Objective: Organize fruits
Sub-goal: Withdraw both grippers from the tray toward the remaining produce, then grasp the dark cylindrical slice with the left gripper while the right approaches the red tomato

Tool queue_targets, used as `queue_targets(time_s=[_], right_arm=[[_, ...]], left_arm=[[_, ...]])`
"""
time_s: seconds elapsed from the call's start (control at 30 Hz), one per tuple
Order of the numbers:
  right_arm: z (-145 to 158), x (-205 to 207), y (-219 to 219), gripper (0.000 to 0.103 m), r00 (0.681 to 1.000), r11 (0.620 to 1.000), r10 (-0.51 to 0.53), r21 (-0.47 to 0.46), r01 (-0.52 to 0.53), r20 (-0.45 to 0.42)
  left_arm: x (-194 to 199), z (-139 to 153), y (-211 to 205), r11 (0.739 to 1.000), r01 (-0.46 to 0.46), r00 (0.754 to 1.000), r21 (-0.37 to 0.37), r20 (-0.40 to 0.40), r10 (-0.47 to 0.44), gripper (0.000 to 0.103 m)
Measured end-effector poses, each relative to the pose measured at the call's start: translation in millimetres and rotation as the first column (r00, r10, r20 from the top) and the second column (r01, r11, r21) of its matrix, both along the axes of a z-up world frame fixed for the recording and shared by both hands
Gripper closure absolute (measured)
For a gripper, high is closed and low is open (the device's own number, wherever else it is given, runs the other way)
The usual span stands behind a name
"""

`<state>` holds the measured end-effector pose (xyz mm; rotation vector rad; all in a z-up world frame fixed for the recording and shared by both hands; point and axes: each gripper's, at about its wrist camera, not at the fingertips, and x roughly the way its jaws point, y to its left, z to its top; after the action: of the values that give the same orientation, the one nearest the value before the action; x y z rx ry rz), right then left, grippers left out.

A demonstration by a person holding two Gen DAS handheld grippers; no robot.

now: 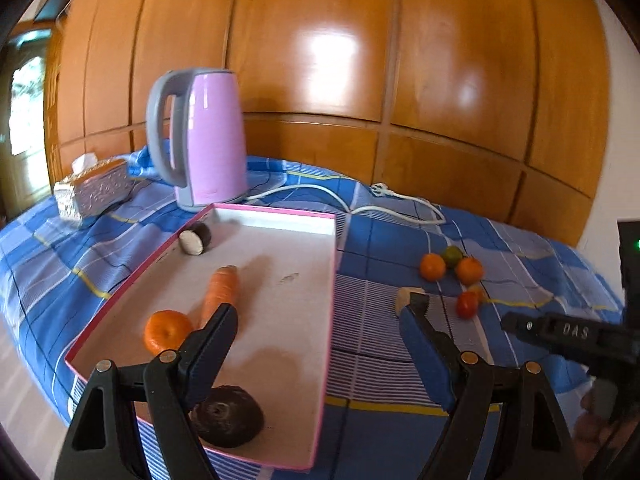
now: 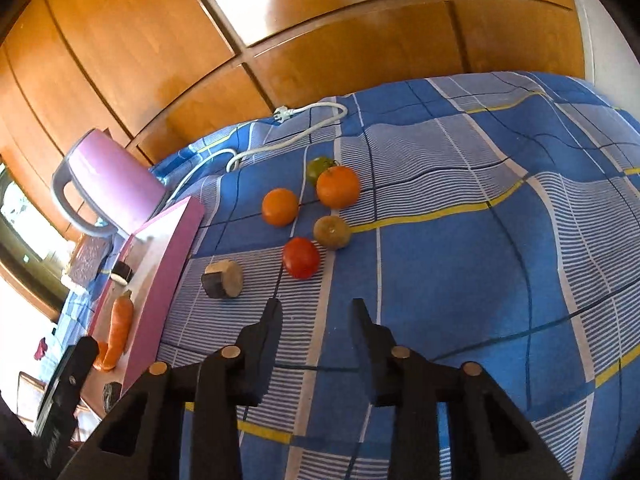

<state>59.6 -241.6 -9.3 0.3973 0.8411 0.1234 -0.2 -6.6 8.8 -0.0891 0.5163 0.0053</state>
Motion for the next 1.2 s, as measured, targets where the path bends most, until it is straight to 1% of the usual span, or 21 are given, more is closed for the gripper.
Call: queue_targets(time_s=[0.07, 0.23, 0.33, 0.4, 0.5, 0.6, 0.67, 0.93, 1.03, 1.2], right_arm=[[-0.5, 0.5, -3.7, 0.07, 1.0, 1.0, -0.017, 0.008, 0.017, 0.003], [-7.7, 3.4, -15.7, 0.07, 0.998, 0.997, -0.06, 0.052, 0.062, -0.028], [-9.7, 5.3, -21.2, 0.07, 0.996, 0.994, -0.08, 0.066, 0.082, -0.036], [-11.4, 7.7, -22.3, 0.07, 0.996, 0.994, -0.082, 0.064, 0.085, -0.042], [-13.0, 10.5, -21.9, 0.07, 0.996, 0.995, -0.08, 0.059, 0.083, -0.046], [-13.1, 13.3, -21.6, 0.07, 0.996, 0.996, -0.08, 0.043, 0.082, -0.041], [-12.9, 15.1, -21.4, 0.07, 0.996, 0.996, -0.078, 0.039, 0.08, -0.038], [-9.4, 26.5, -11.2, 0.07, 0.999, 0.999, -0.04, -0.022, 0.04, -0.004], [-8.4, 31.0, -7.8, 0.07, 1.0, 0.999, -0.029, -0.044, 0.029, 0.009], [-9.9, 36.0, -5.1, 0.07, 1.0, 0.999, -0.018, -0.05, 0.018, 0.009]], left_arm=[[1.3, -1.9, -5.9, 1.0, 0.024, 1.0, 0.015, -0.01, -0.024, 0.023], [1.2, -4.1, -16.4, 0.997, 0.072, 0.997, 0.037, -0.01, -0.072, 0.024], [1.8, -5.7, -23.6, 0.992, 0.116, 0.993, 0.04, -0.014, -0.116, 0.03], [4.2, -8.6, -28.3, 0.988, 0.148, 0.989, 0.04, -0.031, -0.146, 0.038], [8.0, -12.2, -34.0, 0.982, 0.186, 0.981, 0.039, -0.056, -0.183, 0.046], [11.1, -15.9, -40.4, 0.975, 0.217, 0.974, 0.046, -0.076, -0.213, 0.059], [11.5, -17.2, -42.8, 0.972, 0.229, 0.971, 0.047, -0.082, -0.225, 0.062], [29.7, -21.1, -52.0, 0.971, 0.238, 0.963, 0.035, -0.138, -0.231, 0.066], [39.7, -19.0, -54.3, 0.971, 0.238, 0.961, 0.012, -0.144, -0.234, 0.066], [58.5, -17.1, -57.8, 0.973, 0.231, 0.96, -0.011, -0.158, -0.23, 0.066]])
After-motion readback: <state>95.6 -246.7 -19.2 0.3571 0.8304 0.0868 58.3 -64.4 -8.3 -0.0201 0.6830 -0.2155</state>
